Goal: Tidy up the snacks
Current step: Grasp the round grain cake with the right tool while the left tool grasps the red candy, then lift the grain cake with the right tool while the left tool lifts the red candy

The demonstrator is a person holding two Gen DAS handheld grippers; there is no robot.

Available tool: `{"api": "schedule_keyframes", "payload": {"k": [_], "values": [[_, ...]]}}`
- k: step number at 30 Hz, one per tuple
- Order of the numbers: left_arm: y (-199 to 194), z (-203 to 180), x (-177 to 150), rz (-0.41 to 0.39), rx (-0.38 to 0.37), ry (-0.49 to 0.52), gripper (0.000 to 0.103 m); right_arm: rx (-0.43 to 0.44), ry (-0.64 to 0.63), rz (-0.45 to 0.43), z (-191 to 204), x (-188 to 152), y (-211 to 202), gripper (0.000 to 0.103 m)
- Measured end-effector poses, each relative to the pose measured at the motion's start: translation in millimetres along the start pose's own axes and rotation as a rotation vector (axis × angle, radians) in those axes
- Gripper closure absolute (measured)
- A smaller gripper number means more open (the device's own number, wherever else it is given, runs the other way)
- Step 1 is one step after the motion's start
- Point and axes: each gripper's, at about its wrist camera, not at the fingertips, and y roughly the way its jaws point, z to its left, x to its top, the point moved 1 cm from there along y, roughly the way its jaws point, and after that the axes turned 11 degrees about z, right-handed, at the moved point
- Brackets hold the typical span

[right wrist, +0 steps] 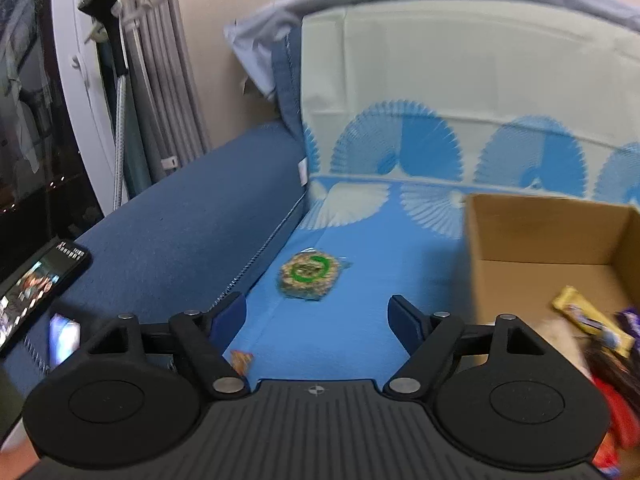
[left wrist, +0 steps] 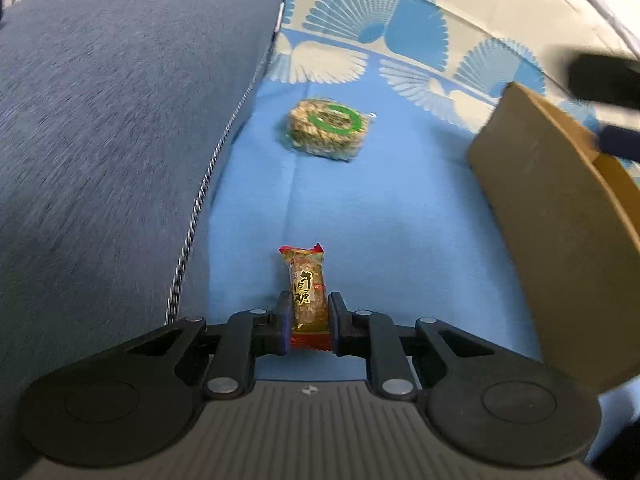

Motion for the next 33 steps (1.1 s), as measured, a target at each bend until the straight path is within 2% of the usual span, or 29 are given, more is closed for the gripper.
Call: {"api": "schedule_keyframes", "payload": {"k": [2,8,11,15,19,21,22,28,33], "values": [[-5.4,-0.9,-4.7,-0.005,-0.013,0.012,0.084,0.009,-0.007,0.040,6.6,16.6,24.4,0.015],[-1.7,0.8,-6.1,0.005,-0.008,-0.001,0.083,-0.033,-0.043,0.160,23.0,57.3,121.9,0.008],[-0.2,2.1,-6.0,0.010,-0.013,-0.002,0.083,-0.075,-0.054,0.223,28.9,70.2,173.1,0.007],[1.0,2.1,-5.8,0.012,-0.018,0.006,0.083,-0.118,-0.008,0.318,32.5,81.4,232.0,0.006],[3.1,2.0,-5.4,0.011,-0.020,0.011,0.083,-0.143,0.004,0.372,35.3,85.4,266.9,0.007],[3.1,1.9,-5.6,0.010,-0.021,0.011,0.083,-0.164,-0.032,0.381,40.3,84.0,275.2,0.012],[3.1,1.9,-5.6,0.010,-0.021,0.010,0.083,-0.169,-0.044,0.389,41.4,84.3,278.3,0.020],[1.7,2.5,-7.0,0.004,-0.026,0.006,0.083,-0.144,-0.048,0.343,31.7,85.8,253.8,0.022],[0.6,5.7,-6.3,0.001,-0.035,0.001,0.083,-0.108,-0.043,0.289,16.7,81.1,193.7,0.022]]}}
